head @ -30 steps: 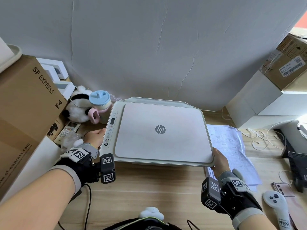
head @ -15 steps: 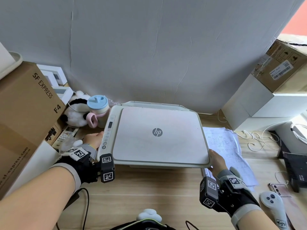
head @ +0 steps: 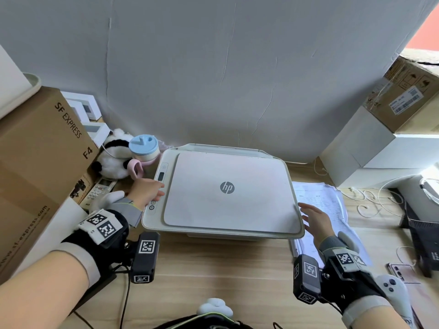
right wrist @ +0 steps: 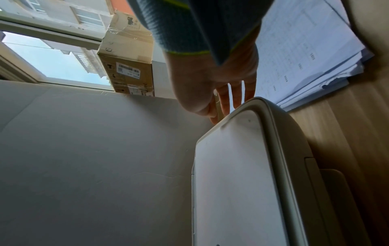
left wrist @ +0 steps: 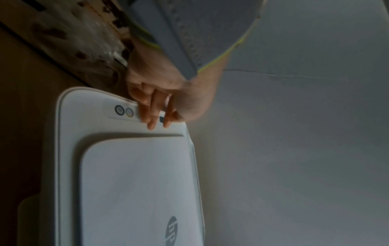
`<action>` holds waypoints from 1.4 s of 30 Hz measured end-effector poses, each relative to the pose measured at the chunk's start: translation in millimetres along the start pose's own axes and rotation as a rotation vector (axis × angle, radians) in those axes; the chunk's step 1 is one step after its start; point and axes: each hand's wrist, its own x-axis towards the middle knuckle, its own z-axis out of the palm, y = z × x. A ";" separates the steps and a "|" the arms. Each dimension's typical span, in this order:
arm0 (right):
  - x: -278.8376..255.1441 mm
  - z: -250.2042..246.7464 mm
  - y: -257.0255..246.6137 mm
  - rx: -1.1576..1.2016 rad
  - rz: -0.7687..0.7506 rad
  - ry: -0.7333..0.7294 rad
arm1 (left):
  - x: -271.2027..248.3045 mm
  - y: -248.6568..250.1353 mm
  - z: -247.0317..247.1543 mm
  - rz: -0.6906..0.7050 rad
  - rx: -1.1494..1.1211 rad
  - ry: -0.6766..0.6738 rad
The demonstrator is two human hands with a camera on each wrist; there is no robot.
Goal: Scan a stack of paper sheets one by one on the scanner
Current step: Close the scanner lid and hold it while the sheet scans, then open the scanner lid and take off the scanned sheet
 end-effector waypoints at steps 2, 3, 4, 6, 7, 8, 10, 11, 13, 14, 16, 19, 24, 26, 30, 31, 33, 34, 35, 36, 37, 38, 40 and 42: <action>3.3 1.5 1.0 -0.030 0.011 -0.025 | -4.2 2.0 4.4 -0.026 0.026 -0.014; 3.5 1.8 0.5 -0.042 0.016 -0.034 | -5.3 2.2 6.1 -0.054 0.033 -0.017; 3.8 2.0 -0.1 -0.047 0.018 -0.038 | -7.1 3.4 7.2 -0.083 0.038 -0.029; 2.3 2.3 -1.3 -0.049 0.025 -0.044 | -9.0 5.5 7.6 -0.109 0.042 -0.045; 1.7 1.6 -2.4 -0.048 0.025 -0.042 | -9.3 6.9 7.3 -0.115 0.039 -0.049; 0.9 0.7 -3.3 -0.043 0.022 -0.040 | -9.5 7.6 6.2 -0.128 0.026 -0.055; -0.7 -0.9 -6.0 -0.019 0.015 -0.031 | -9.5 7.9 2.0 -0.170 -0.052 -0.080; -1.4 -2.0 -7.6 0.005 0.008 -0.023 | -9.0 7.0 -1.3 -0.190 -0.110 -0.097; -2.3 -4.4 -12.7 0.078 -0.007 -0.005 | -9.9 8.1 -7.6 -0.202 -0.243 -0.120; -2.5 -5.3 -16.1 0.119 -0.018 -0.002 | -9.7 10.8 -9.5 -0.196 -0.311 -0.131; -1.5 -6.3 -23.8 0.219 -0.034 -0.012 | -10.9 23.9 -13.0 -0.154 -0.446 -0.137; 1.0 -5.0 -35.6 0.332 -0.049 -0.041 | -15.4 60.8 -20.0 -0.059 -0.608 -0.128; 1.8 11.1 -50.4 0.294 -0.070 -0.099 | -4.9 126.2 -23.5 0.111 -0.522 -0.040; 3.8 20.0 -52.7 0.266 -0.068 -0.117 | 0.2 143.5 -15.6 0.196 -0.493 0.021; 8.4 34.6 -54.6 0.223 -0.049 -0.164 | 9.3 166.8 0.2 0.357 -0.391 0.078; 9.8 37.0 -54.7 0.217 -0.045 -0.172 | 13.8 170.2 2.3 0.381 -0.358 0.080; 11.0 40.4 -53.8 0.201 -0.037 -0.190 | 20.3 174.1 6.0 0.407 -0.322 0.077; 14.4 42.7 -53.7 0.190 -0.031 -0.198 | 25.0 177.1 8.4 0.408 -0.319 0.070; 16.6 44.0 -53.3 0.177 -0.026 -0.203 | 28.1 178.8 10.1 0.407 -0.311 0.059; 17.9 45.1 -52.5 0.167 -0.022 -0.210 | 31.5 179.6 11.3 0.401 -0.295 0.046; 18.9 45.8 -51.5 0.155 -0.017 -0.216 | 35.5 180.0 11.6 0.392 -0.277 0.032; 19.3 46.1 -50.3 0.145 -0.014 -0.222 | 39.5 180.3 11.3 0.378 -0.263 0.021; 19.4 46.1 -48.2 0.138 -0.011 -0.228 | 45.8 180.1 10.7 0.353 -0.250 0.018; 18.9 45.6 -46.7 0.138 -0.005 -0.224 | 50.7 176.8 12.5 0.346 -0.264 0.034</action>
